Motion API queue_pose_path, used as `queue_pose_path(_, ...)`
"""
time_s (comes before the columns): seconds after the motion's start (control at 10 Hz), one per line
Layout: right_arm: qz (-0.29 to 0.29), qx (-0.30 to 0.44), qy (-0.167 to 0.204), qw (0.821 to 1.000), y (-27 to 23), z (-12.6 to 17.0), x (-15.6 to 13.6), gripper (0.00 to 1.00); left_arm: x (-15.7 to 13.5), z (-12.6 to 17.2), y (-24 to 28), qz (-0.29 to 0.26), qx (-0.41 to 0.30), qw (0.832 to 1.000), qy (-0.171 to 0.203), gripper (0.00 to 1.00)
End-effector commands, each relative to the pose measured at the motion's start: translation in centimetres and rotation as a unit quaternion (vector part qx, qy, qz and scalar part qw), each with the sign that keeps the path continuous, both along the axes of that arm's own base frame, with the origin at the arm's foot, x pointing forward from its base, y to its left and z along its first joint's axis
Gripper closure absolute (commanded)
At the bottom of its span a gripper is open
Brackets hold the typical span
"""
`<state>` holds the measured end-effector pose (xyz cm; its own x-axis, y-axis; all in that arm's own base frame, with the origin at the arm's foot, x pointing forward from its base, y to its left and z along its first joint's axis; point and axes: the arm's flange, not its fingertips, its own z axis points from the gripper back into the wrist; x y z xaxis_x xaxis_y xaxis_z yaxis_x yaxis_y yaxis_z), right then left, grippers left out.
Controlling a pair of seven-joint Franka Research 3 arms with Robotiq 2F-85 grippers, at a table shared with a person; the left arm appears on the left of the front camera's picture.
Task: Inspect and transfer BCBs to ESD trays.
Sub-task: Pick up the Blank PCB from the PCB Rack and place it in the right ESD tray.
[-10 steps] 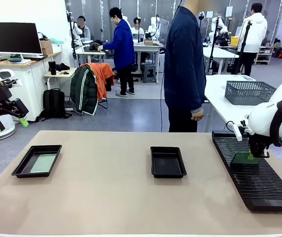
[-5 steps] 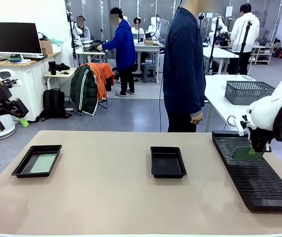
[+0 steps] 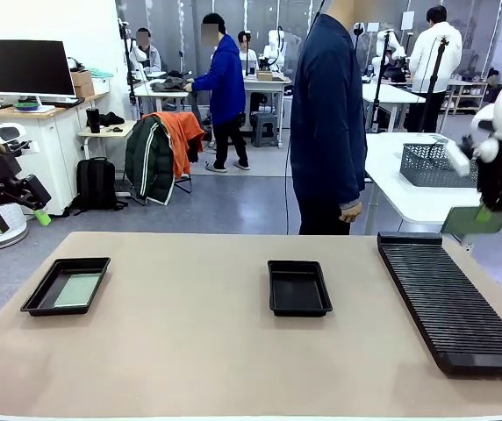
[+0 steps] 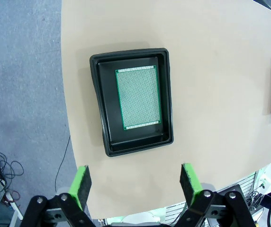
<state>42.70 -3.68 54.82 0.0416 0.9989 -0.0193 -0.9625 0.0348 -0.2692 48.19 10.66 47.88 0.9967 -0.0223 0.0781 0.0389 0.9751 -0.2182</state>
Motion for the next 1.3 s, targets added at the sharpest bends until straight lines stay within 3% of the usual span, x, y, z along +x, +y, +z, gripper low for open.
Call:
queue_pose_path(0.0, -0.016, -0.012, 0.018, 1.000, 0.5, 3.4, 0.1, 0.97, -0.1, -0.1, 0.1, -0.005, -0.009, 1.000, -0.004, 0.00)
queue_pose_path(0.2, -0.025, -0.011, 0.030, 0.999, 0.5, 6.5, -0.3, 0.97, -0.1, -0.1, 0.1, -0.005, -0.009, 1.000, -0.004, 0.00)
queue_pose_path(0.5, -0.037, -0.001, 0.038, 0.999, 0.4, 8.3, -0.7, 0.97, -0.1, -0.1, 0.1, -0.005, -0.009, 1.000, -0.004, 0.00)
queue_pose_path(0.6, -0.013, -0.001, 0.027, 1.000, 0.0, 7.7, -1.1, 0.97, -0.1, -0.1, 0.1, -0.005, -0.009, 1.000, -0.004, 0.00)
queue_pose_path(1.2, -0.013, -0.001, 0.027, 1.000, 0.0, 7.7, -1.1, 0.97, -0.1, -0.1, 0.1, -0.005, -0.009, 1.000, -0.004, 0.00)
